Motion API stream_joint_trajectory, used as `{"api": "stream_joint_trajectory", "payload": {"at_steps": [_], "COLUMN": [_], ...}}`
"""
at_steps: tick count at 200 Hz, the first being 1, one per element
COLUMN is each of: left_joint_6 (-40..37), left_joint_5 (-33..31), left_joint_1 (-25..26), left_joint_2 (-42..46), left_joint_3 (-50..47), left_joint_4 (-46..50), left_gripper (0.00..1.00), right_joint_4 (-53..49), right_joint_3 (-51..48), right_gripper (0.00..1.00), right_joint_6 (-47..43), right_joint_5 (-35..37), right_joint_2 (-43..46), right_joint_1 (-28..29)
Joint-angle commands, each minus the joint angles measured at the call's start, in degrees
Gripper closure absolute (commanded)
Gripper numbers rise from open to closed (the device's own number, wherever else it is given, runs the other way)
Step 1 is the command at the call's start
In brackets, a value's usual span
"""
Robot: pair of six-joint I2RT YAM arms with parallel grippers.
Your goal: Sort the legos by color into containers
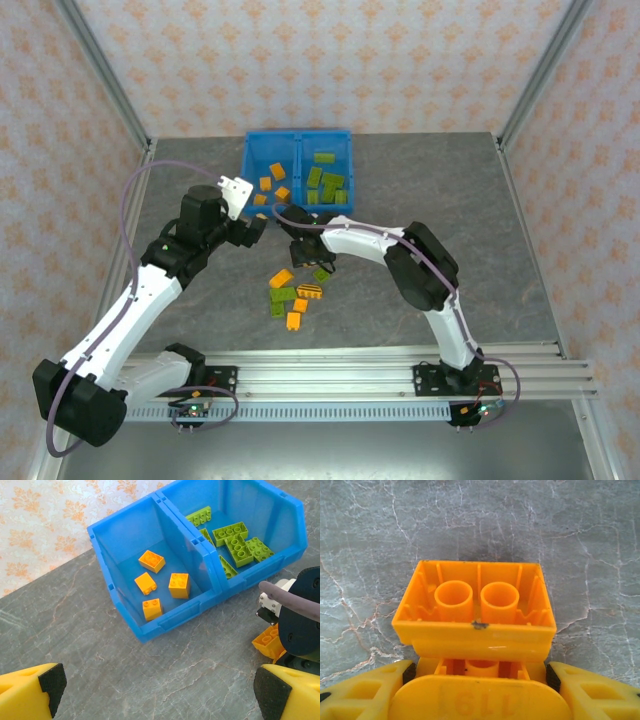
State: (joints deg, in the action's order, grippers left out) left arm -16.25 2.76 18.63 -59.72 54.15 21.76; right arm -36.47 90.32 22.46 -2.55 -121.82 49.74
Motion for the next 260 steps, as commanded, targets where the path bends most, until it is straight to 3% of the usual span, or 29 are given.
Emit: {"api": "stream_joint_trajectory", "payload": {"at_steps": [1,38,65,103,132,147,179,204,244,260], "left_joint_6": [-0.8,-1.4,-1.6,-1.2,-0.5,-0.5,-0.5,-0.4,0.0,0.0], "left_joint_5": [1.2,7.3,8.0,1.8,-4.9,-6.3,-5.9,-5.3,-5.1,-5.3], "left_joint_1": [-0.1,0.0,0.0,0.0,-0.1,0.0,-0.1,-0.4,-0.7,-0.7], "left_joint_2": [0.9,4.1,9.1,15.8,15.6,14.9,13.7,13.0,12.8,12.7], "left_joint_3": [0.1,-0.9,-2.8,-5.3,-4.4,-3.6,-3.0,-2.7,-2.6,-2.7], "left_joint_4": [1.3,-0.7,-3.3,-6.5,-5.0,-4.0,-3.5,-3.4,-3.3,-3.3], "left_gripper": [0.0,0.0,0.0,0.0,0.0,0.0,0.0,0.0,0.0,0.0], "right_joint_4": [0.9,3.9,7.0,6.2,0.4,0.2,10.2,11.2,12.7,12.2], "right_joint_3": [-1.7,-0.3,8.6,33.7,59.7,68.0,64.6,67.3,66.7,67.7], "right_gripper": [0.49,0.5,0.5,0.51,0.51,0.51,0.5,0.48,0.33,0.31], "right_joint_6": [0.1,-2.1,-5.4,-8.0,-10.7,-11.5,-14.1,-14.5,-14.1,-14.5], "right_joint_5": [2.8,5.9,6.0,2.8,3.7,4.5,1.4,1.6,0.2,0.2], "right_joint_2": [6.5,16.3,14.4,-1.5,-20.0,-26.8,-29.5,-31.9,-32.5,-31.9], "right_joint_1": [0.1,-1.1,-3.2,-5.3,-5.8,-6.0,-5.9,-5.8,-5.8,-5.8]}}
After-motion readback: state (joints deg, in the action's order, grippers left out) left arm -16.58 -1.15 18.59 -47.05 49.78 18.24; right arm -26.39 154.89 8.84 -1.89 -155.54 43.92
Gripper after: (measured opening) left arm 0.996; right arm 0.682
